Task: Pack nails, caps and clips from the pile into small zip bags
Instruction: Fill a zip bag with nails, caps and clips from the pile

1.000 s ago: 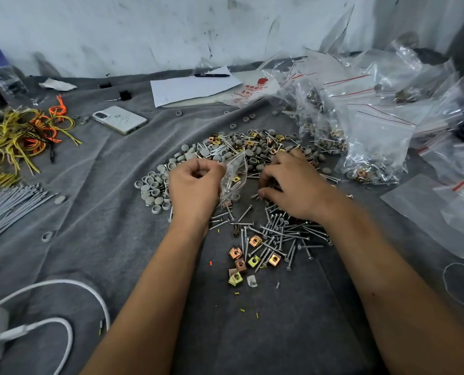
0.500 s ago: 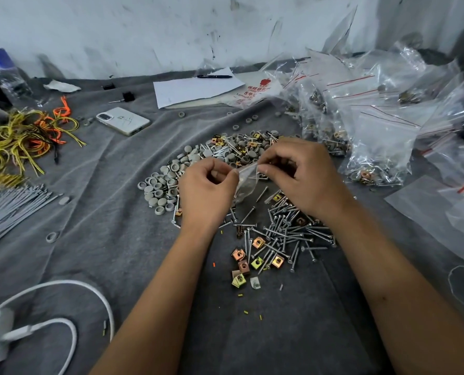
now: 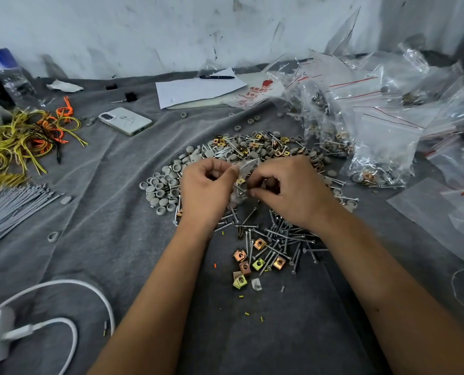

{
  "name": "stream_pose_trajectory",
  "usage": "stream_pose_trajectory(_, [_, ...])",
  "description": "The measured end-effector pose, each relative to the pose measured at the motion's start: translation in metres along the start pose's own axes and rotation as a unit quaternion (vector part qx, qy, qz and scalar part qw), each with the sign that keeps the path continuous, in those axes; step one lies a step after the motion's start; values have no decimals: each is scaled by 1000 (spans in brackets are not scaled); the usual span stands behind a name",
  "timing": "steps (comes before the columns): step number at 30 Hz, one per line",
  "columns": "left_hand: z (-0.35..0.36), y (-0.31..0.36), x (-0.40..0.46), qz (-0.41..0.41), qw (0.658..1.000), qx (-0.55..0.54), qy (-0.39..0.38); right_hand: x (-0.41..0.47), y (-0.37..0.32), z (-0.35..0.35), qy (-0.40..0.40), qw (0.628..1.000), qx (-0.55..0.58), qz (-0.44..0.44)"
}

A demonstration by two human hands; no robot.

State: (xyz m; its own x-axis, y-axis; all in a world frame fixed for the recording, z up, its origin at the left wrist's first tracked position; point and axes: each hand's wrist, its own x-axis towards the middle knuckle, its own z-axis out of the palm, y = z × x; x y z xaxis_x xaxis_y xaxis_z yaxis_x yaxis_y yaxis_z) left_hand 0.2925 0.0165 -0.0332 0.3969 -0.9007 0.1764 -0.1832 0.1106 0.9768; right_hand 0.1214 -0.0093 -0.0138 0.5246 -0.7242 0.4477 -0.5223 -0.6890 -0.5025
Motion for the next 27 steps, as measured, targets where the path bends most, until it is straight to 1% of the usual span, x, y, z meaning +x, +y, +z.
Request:
stream_pose_trajectory(3, [-1,0,1,-4,1000,-7,10,0,1,-2,26,1000,12,10])
stream_pose_trajectory(6, [-1,0,1,-8,1000,-11,12,1,1,-4,28,1000,10,-3])
stream_pose_trajectory(9, [-1,0,2,-15,1000,-21,11,1,0,-2,-13,999,-15,-40])
stream_pose_trajectory(11, [-1,1,2,-16,1000,-22,12,1,0,0,-67,996,-43,-31])
stream_pose_trajectory(13, [-1,2,2,-12,1000,-19,14,0,0,3,-90,992,-84,-11])
stream_pose_trajectory(14, [-1,2,2,-10,1000,-19,16,0,1,4,-78,992,-95,-3])
stream_pose_trajectory(16, [-2,2,2,-10,1000,-21,17,1,3,4,-26,995,-95,6])
stream_pose_trajectory(20, [-3,0,2,14,999,10,38,2,1,0,90,995,-30,16])
stream_pose_trajectory(22, [-3,0,1,29,998,31,49,2,4,-1,105,994,-24,24])
stream_pose_trajectory(24, [-3,0,0,36,997,39,51,1,9,-2,66,996,-51,43])
stream_pose_trajectory(27, [-4,1,0,26,998,29,54,-1,15,-3,-68,982,-155,83])
